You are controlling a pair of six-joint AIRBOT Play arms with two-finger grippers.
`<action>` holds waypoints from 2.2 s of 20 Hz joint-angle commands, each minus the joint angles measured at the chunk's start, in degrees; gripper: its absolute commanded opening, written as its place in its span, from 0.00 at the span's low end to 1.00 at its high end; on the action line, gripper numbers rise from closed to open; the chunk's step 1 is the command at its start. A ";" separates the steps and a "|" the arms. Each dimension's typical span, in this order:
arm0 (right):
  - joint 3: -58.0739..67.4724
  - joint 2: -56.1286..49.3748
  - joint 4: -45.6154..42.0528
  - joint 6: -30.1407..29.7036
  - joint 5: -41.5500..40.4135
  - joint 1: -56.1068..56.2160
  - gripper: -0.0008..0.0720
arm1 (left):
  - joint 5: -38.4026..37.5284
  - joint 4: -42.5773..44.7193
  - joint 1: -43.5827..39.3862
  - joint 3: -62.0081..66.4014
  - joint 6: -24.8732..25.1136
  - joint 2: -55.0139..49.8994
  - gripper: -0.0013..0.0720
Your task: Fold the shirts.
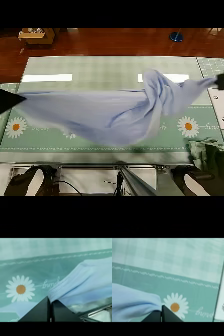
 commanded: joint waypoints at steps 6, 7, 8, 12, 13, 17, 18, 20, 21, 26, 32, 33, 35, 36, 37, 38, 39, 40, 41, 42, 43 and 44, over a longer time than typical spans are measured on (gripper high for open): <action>-3.45 -24.20 1.07 -1.75 -20.24 0.04 0.04 | 24.52 -0.13 -2.80 -30.05 6.23 -4.42 0.05; -3.45 -26.43 1.18 -1.75 -21.86 0.04 0.04 | 26.47 -0.15 -2.80 -31.01 6.23 -5.22 0.05; -3.45 -28.15 1.46 -1.75 -23.41 0.04 0.04 | 28.26 -0.13 -2.80 -31.65 6.23 -6.12 0.05; -3.45 -31.82 1.68 -1.70 -31.34 0.04 0.04 | 32.85 -0.20 -2.80 -31.78 6.23 -9.99 0.05; -3.45 -32.06 1.64 -1.70 -33.35 0.04 0.05 | 33.66 -0.17 -2.80 -31.78 6.23 -11.02 0.05; -3.45 -32.04 1.53 -1.42 -36.83 0.04 0.16 | 35.15 -0.20 -2.80 -31.78 7.96 -15.28 0.05; -3.45 -32.04 1.53 -1.42 -36.76 0.04 0.27 | 35.15 -0.22 -2.80 -31.78 8.61 -16.28 0.05; -2.47 -31.47 1.07 -1.51 -33.42 0.02 0.61 | 35.08 -0.20 -2.80 -31.78 9.03 -17.73 0.05; -1.38 -30.71 -0.52 -1.60 -29.94 0.02 0.61 | 35.08 -0.20 -2.80 -31.78 9.03 -18.27 0.05; -0.44 -24.11 -2.25 -4.02 -9.60 -7.10 0.61 | 34.99 -0.20 -2.86 -31.78 10.78 -18.60 0.05; -24.98 -18.34 28.83 -8.00 -5.79 -22.88 0.55 | 34.99 -0.20 -2.91 -31.78 12.22 -18.60 0.05; -29.79 -17.16 30.51 -8.33 -8.50 -22.84 0.55 | 34.99 -0.20 -2.91 -31.78 12.41 -18.60 0.05; -37.07 -15.32 35.41 -9.38 -14.29 -21.84 0.56 | 35.04 -0.17 -2.91 -31.78 13.70 -18.60 0.05; -40.13 -14.71 38.01 -9.35 -17.46 -20.96 0.61 | 35.01 -0.20 -2.91 -31.78 13.70 -18.60 0.05; -42.56 -14.56 40.02 -9.53 -20.02 -19.80 0.66 | 35.01 -0.20 -2.91 -31.78 13.70 -18.60 0.05; -44.39 -14.56 41.13 -9.86 -21.92 -18.45 0.69 | 35.01 -0.20 -2.91 -31.78 13.68 -18.60 0.05; -45.83 -14.56 41.79 -10.54 -23.45 -16.94 0.69 | 35.01 -0.20 -2.91 -31.78 13.68 -18.60 0.05; -46.82 -14.56 41.99 -10.62 -24.90 -15.50 0.69 | 35.01 -0.20 -2.91 -31.78 13.70 -18.60 0.05; -47.50 -14.56 42.01 -10.58 -26.40 -13.90 0.69 | 35.01 -0.20 -2.93 -31.78 13.68 -18.60 0.05; -47.89 -14.56 42.12 -10.34 -27.96 -12.46 0.69 | 35.01 -0.20 -2.91 -31.78 13.70 -18.60 0.05; -48.22 -14.56 42.34 -9.68 -29.73 -10.93 0.69 | 35.01 -0.20 -2.91 -31.78 13.70 -18.60 0.05; -48.57 -14.56 42.45 -8.87 -31.47 -9.46 0.69 | 35.01 -0.20 -2.91 -31.78 13.68 -18.60 0.05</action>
